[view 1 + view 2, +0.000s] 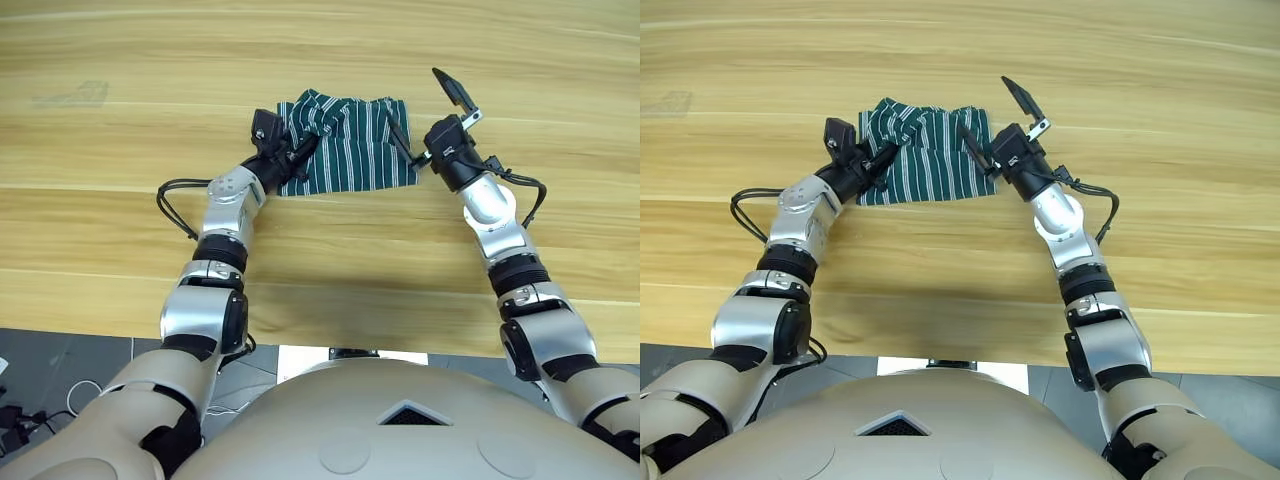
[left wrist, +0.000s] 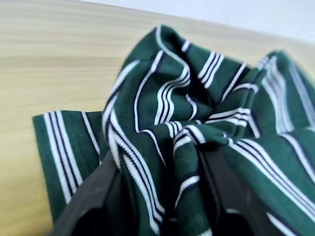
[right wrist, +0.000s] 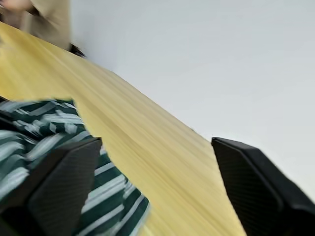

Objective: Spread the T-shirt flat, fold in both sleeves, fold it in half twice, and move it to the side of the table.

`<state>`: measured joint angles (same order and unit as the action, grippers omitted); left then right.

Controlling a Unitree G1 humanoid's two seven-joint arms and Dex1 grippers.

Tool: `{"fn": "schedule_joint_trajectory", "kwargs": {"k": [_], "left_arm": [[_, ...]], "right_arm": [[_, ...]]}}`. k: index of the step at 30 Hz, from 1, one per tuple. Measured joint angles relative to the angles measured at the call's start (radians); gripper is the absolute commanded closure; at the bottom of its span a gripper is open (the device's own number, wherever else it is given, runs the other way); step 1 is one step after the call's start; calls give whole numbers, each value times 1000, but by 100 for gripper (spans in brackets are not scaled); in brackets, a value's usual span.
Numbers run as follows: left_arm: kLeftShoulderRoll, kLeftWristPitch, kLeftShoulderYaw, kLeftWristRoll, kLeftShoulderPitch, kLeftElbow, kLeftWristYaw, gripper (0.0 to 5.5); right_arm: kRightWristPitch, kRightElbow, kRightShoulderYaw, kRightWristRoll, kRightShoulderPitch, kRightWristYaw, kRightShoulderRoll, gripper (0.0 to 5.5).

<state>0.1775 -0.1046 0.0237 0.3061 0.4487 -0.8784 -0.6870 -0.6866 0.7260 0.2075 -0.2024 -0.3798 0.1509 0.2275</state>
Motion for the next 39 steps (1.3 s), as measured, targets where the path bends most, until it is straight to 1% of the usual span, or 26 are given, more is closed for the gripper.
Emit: {"fn": "schedule_joint_trajectory", "kwargs": {"k": [2, 5, 10, 15, 19, 21, 22, 23, 25, 27, 31, 32, 36, 39], "left_arm": [[-10, 57, 21, 50, -60, 93, -40, 374], [-20, 114, 56, 81, -101, 171, -40, 374], [21, 155, 153, 124, -115, 245, -15, 374], [17, 176, 153, 127, -117, 301, -13, 374], [24, 187, 170, 121, -109, 300, 30, 374], [14, 184, 140, 121, -149, 422, 14, 374], [2, 162, 104, 119, -190, 499, -12, 374], [-25, 111, 40, 109, -273, 601, -63, 374], [-51, 51, -29, 90, -378, 685, -113, 374], [-61, 4, -62, 78, -435, 715, -124, 374], [-68, -7, -96, 37, -448, 704, -99, 374], [-69, -6, -103, 28, -446, 695, -89, 374], [-106, 66, -124, -49, -396, 589, 40, 374], [-156, 168, -119, -98, -260, 457, 191, 374]], "right_arm": [[7, 11, 0, -4, -5, -1, -13, 112], [12, 18, 6, -17, -25, -2, -43, 112], [61, 95, 7, -49, -104, -48, -75, 112], [101, 189, 7, -56, -175, -62, -109, 112], [147, 270, -11, -53, -232, -61, -111, 112], [155, 296, -16, -53, -254, -58, -110, 112], [152, 296, -18, -48, -256, -46, -109, 112], [137, 271, -20, -32, -247, -10, -100, 112], [91, 155, -28, 9, -185, 57, -73, 112], [83, 1, -45, 57, -84, 117, -27, 112], [174, -219, -54, 82, 61, 199, 49, 112], [190, -235, -51, 82, 71, 208, 58, 112], [254, -207, -35, 60, 62, 221, 57, 112], [275, -90, -33, 33, 14, 181, 43, 112]]}}
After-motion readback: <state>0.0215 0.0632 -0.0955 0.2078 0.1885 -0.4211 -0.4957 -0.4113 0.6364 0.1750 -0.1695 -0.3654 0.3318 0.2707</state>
